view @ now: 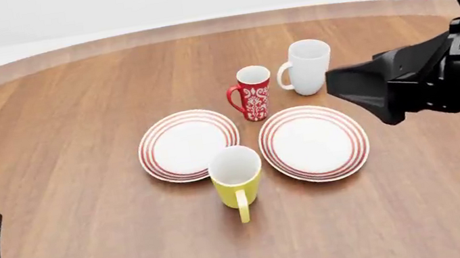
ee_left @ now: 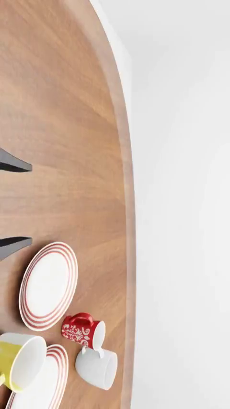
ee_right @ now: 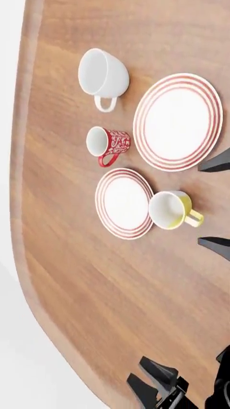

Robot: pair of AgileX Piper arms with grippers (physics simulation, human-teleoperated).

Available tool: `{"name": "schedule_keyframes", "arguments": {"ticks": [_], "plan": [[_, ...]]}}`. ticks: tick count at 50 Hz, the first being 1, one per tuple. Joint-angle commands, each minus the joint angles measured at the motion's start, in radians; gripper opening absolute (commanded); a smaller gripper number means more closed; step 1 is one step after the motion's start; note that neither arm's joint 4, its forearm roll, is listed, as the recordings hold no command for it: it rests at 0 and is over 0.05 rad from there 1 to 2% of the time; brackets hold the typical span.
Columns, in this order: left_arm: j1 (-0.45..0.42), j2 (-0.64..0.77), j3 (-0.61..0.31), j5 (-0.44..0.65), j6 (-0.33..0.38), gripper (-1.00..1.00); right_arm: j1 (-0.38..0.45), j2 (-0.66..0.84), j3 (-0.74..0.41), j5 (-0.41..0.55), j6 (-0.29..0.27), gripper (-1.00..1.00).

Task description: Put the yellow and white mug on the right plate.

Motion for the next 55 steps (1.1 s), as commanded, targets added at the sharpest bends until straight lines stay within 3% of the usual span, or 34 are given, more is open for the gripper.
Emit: {"name": "schedule_keyframes", "arguments": {"ticks": [1, 14, 16, 39, 46, 55], "plan": [[0.000, 0.000, 0.000, 0.000, 0.000, 1.00, 0.015, 0.000, -0.011, -0.011, -0.002, 1.00], [0.000, 0.000, 0.000, 0.000, 0.000, 1.00, 0.012, 0.005, -0.009, -0.011, -0.004, 1.00], [0.000, 0.000, 0.000, 0.000, 0.000, 1.00, 0.009, 0.003, -0.009, -0.013, 0.031, 1.00], [0.000, 0.000, 0.000, 0.000, 0.000, 1.00, 0.050, 0.134, -0.091, 0.058, 0.142, 1.00], [0.000, 0.000, 0.000, 0.000, 0.000, 1.00, 0.063, 0.169, -0.090, 0.064, 0.241, 1.00], [0.000, 0.000, 0.000, 0.000, 0.000, 1.00, 0.075, 0.214, -0.105, 0.072, 0.274, 1.00]]}}
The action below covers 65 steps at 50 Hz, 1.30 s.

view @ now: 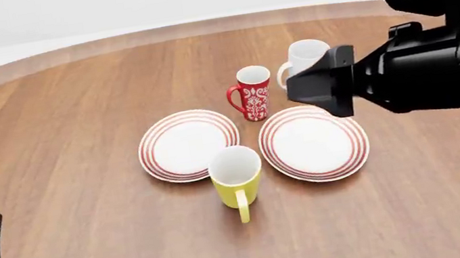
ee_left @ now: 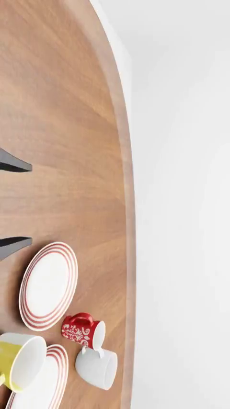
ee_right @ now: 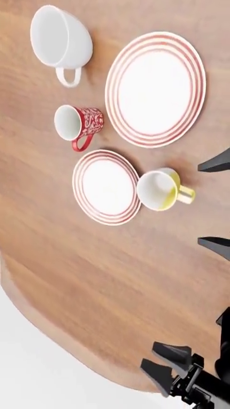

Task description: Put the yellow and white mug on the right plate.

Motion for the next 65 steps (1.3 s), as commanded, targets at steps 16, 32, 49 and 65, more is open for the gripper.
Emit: {"name": "schedule_keyframes", "arguments": {"ticks": [16, 32, 49, 65], "plan": [[0.000, 0.000, 0.000, 0.000, 0.000, 1.00, 0.061, 0.125, -0.026, 0.029, 0.137, 1.00], [0.000, 0.000, 0.000, 0.000, 0.000, 1.00, 0.077, 0.179, -0.058, 0.052, 0.153, 1.00], [0.000, 0.000, 0.000, 0.000, 0.000, 1.00, 0.136, 0.293, -0.052, -0.013, 0.208, 1.00], [0.000, 0.000, 0.000, 0.000, 0.000, 1.00, 0.156, 0.349, -0.032, -0.077, 0.228, 1.00]]}}
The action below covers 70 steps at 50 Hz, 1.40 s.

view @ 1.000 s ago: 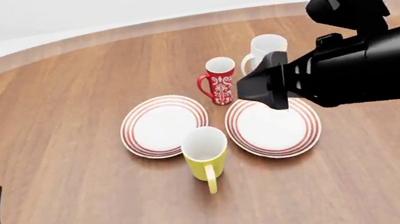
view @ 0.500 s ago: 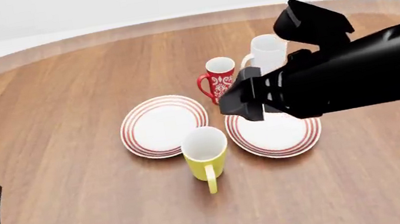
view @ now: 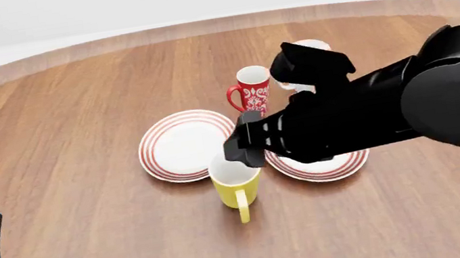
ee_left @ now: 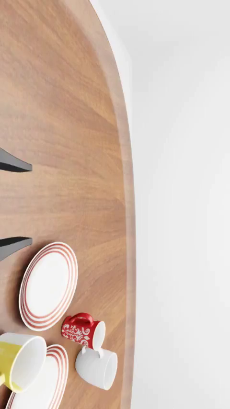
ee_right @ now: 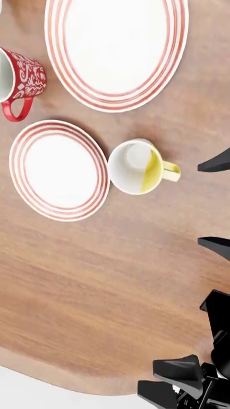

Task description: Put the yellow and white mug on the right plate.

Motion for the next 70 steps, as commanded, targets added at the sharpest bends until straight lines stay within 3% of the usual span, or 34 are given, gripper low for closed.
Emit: {"name": "schedule_keyframes", "arguments": {"ticks": [1, 10, 29, 44, 70], "plan": [[0.000, 0.000, 0.000, 0.000, 0.000, 1.00, 0.009, 0.037, 0.011, -0.038, 0.013, 1.00], [0.000, 0.000, 0.000, 0.000, 0.000, 1.00, -0.014, 0.073, 0.010, -0.057, 0.005, 1.00], [0.000, 0.000, 0.000, 0.000, 0.000, 1.00, -0.074, 0.121, 0.001, -0.059, -0.071, 1.00], [0.000, 0.000, 0.000, 0.000, 0.000, 1.00, -0.065, 0.170, 0.017, -0.112, -0.061, 1.00], [0.000, 0.000, 0.000, 0.000, 0.000, 1.00, -0.026, 0.270, 0.069, -0.244, 0.003, 1.00]]}}
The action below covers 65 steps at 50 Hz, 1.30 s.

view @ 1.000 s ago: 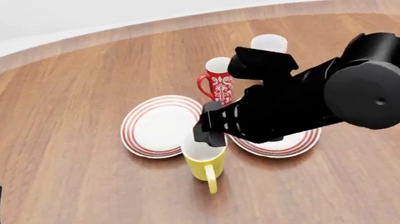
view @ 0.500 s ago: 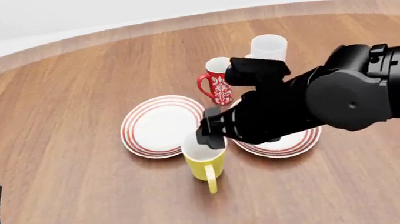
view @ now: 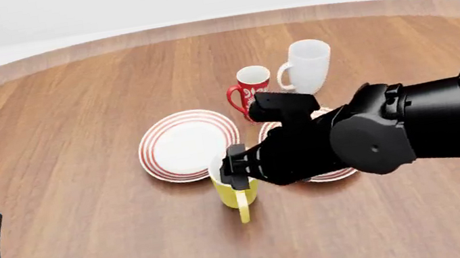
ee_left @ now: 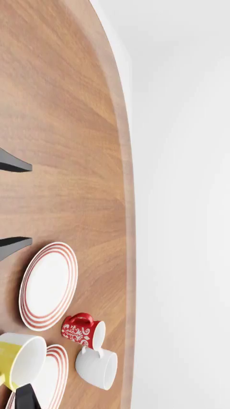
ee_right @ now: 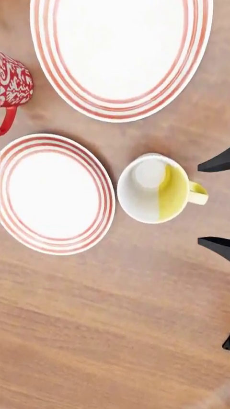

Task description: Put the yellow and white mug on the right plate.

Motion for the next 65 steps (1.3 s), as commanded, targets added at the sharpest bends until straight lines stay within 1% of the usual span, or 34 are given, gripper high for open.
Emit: {"name": "schedule_keyframes", "arguments": {"ticks": [1, 9, 21, 65], "plan": [[0.000, 0.000, 0.000, 0.000, 0.000, 1.00, 0.016, 0.038, 0.018, -0.050, 0.022, 1.00], [0.000, 0.000, 0.000, 0.000, 0.000, 1.00, 0.024, 0.060, 0.016, -0.068, 0.029, 1.00], [0.000, 0.000, 0.000, 0.000, 0.000, 1.00, 0.031, 0.091, 0.050, -0.129, 0.054, 1.00], [0.000, 0.000, 0.000, 0.000, 0.000, 1.00, 0.049, 0.166, 0.118, -0.262, 0.105, 1.00]]}}
